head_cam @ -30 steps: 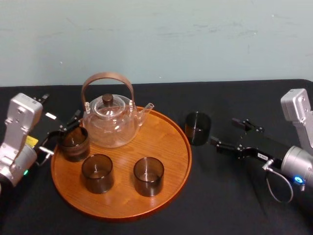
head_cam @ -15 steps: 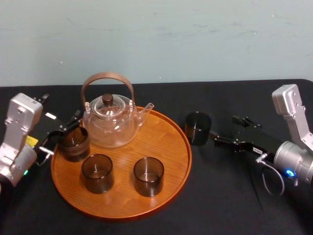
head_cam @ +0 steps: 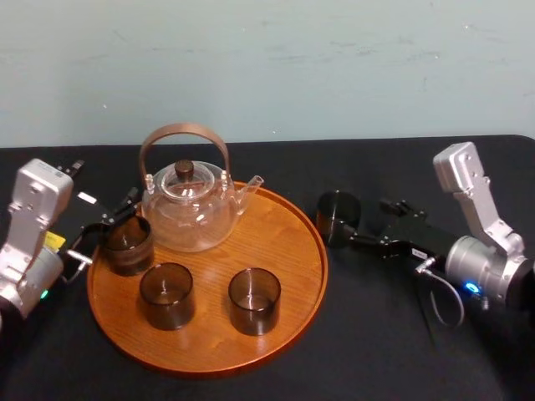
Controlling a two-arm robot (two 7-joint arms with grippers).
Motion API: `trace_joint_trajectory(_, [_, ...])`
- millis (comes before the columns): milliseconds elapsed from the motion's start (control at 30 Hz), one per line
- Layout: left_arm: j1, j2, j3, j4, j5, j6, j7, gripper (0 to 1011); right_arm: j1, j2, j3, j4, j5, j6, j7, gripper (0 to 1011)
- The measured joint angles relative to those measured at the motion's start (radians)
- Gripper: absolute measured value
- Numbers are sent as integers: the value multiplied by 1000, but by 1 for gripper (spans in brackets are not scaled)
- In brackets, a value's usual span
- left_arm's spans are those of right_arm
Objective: Pick up the glass from the table and place it on the tray.
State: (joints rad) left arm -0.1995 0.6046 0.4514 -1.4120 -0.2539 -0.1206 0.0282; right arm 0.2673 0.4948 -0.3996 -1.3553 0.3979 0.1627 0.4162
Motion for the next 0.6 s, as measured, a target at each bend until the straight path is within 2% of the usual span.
trace_joint_trajectory(233, [0,0,0,0,0,0,0,1001,42,-37,-14,58,-29,7,18,1003])
trace_joint_trajectory(600, [0,0,0,0,0,0,0,1001,84,-78,-19,116,-46,10,28,1002])
